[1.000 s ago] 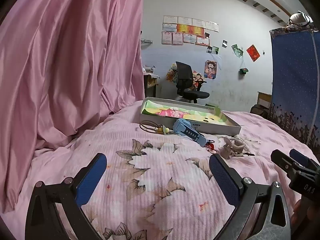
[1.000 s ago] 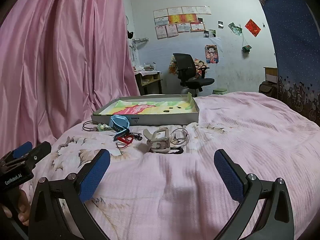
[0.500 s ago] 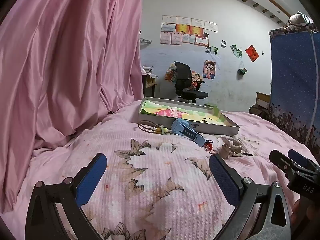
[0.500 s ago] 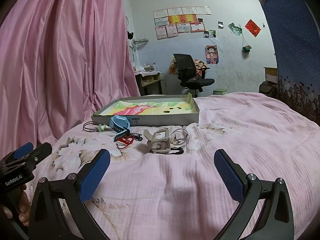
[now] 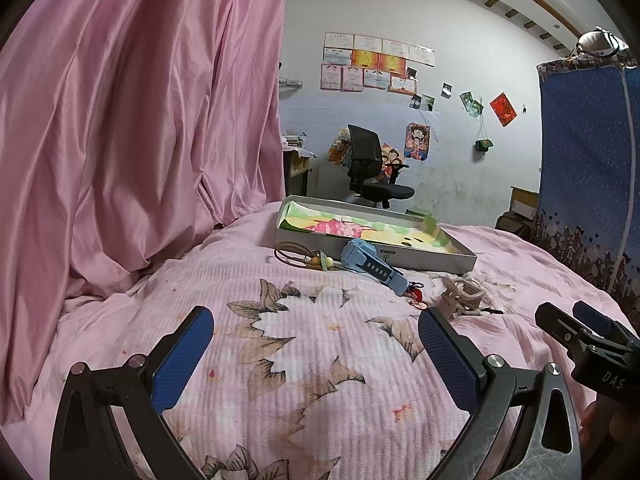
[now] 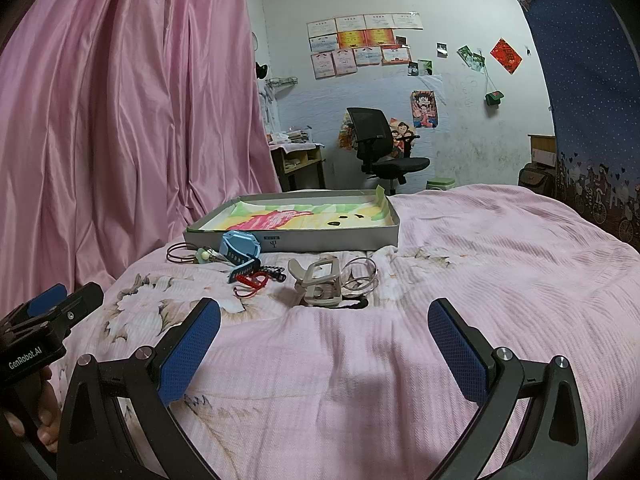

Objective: Organize jewelry

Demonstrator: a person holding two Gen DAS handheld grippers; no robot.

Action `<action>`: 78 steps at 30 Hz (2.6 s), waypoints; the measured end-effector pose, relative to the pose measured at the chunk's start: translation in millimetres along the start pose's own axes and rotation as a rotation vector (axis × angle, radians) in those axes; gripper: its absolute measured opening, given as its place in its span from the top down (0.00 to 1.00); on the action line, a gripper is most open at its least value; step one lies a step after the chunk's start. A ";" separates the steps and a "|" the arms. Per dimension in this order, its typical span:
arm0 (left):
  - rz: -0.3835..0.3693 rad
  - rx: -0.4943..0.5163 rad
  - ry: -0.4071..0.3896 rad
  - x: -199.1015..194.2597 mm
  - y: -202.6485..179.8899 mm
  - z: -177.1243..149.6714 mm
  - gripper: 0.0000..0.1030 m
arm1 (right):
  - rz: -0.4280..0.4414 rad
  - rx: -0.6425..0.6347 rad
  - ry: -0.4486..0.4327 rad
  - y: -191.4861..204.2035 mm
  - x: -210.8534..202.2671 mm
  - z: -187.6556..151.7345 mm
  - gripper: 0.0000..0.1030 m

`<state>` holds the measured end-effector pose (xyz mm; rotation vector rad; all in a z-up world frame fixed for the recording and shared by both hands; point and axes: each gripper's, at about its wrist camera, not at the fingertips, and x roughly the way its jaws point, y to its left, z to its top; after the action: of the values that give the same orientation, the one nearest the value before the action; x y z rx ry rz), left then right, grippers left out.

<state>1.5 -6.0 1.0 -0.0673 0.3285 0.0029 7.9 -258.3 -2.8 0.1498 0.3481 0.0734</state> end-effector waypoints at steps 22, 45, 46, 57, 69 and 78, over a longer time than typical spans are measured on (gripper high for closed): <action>-0.001 -0.005 -0.001 -0.6 1.2 -0.1 0.00 | 0.000 -0.001 -0.002 0.7 -0.1 0.0 0.01; -0.001 -0.005 -0.001 -0.7 1.5 0.1 0.00 | 0.000 -0.001 0.000 0.7 0.1 0.1 0.01; -0.001 -0.006 -0.002 -0.8 1.9 -0.1 0.00 | 0.000 -0.001 0.000 0.7 0.0 0.1 0.01; -0.002 -0.007 -0.001 -0.7 1.8 0.0 0.00 | 0.000 -0.001 -0.001 0.8 0.1 0.2 0.01; -0.001 -0.008 0.000 -0.6 2.0 0.0 0.00 | -0.002 -0.001 -0.001 0.7 -0.3 -0.4 0.01; 0.002 -0.006 0.005 -0.5 -0.3 -1.4 0.00 | -0.026 0.000 -0.009 -0.2 -1.1 0.8 0.01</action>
<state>0.5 -6.4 -0.2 -0.0730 0.3338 0.0056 7.2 -258.6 -1.6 0.1452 0.3413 0.0469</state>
